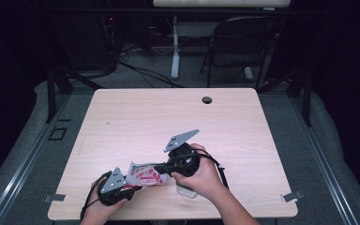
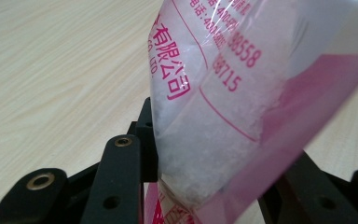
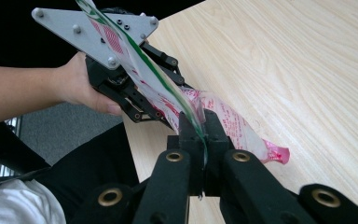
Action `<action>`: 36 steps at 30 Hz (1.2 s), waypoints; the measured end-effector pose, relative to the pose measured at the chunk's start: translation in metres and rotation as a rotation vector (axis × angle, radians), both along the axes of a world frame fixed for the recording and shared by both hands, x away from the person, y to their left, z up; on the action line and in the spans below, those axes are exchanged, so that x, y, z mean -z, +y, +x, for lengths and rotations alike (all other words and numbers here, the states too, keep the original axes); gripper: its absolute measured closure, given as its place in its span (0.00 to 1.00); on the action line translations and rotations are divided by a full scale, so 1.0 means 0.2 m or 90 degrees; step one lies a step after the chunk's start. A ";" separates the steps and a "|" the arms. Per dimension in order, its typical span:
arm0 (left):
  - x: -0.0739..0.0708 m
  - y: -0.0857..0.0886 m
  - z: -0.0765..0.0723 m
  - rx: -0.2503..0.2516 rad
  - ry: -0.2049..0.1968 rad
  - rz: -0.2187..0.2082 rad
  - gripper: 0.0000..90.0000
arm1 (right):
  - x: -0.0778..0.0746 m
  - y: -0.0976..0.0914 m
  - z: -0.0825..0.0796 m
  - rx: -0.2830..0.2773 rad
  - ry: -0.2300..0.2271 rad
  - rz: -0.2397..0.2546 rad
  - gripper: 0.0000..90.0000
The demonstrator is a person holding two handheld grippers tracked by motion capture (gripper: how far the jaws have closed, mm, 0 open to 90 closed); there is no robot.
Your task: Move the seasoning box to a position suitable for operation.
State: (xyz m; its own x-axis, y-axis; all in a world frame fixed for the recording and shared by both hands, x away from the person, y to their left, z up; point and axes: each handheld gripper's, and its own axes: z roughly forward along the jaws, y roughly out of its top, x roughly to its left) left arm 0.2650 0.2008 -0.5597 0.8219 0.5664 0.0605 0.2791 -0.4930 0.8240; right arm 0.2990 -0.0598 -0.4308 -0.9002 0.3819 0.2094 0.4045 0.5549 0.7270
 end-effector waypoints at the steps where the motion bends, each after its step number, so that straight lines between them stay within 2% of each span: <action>1: 0.00 0.00 0.00 0.000 0.000 0.000 0.71 | 0.00 0.00 0.00 0.000 0.000 0.000 1.00; 11: -0.03 -0.02 -0.01 -0.027 -0.028 0.025 0.73 | 0.00 -0.02 0.00 0.012 -0.008 0.009 1.00; 14: -0.05 -0.03 -0.01 -0.035 -0.041 0.042 0.73 | 0.00 -0.03 0.00 0.016 -0.008 0.014 1.00; 15: -0.05 -0.04 -0.01 -0.036 -0.049 0.051 0.73 | 0.00 -0.04 0.00 0.015 -0.010 0.007 1.00; 24: -0.09 -0.07 -0.02 -0.046 -0.080 0.080 0.74 | 0.00 -0.08 0.00 0.025 -0.019 0.018 1.00; 29: -0.11 -0.09 -0.01 -0.051 -0.101 0.112 0.74 | 0.01 -0.11 0.00 0.028 -0.023 0.016 0.97; 36: -0.12 -0.10 -0.01 -0.055 -0.109 0.121 0.75 | 0.01 -0.14 -0.01 0.035 -0.028 0.026 0.91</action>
State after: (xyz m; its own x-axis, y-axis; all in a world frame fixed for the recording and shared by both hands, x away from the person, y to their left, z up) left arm 0.2635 0.1816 -0.5354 0.7394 0.5996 0.3062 0.1919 -0.6236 0.7578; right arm 0.2976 -0.0872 -0.4323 -0.8870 0.4225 0.1863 0.4004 0.5030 0.7659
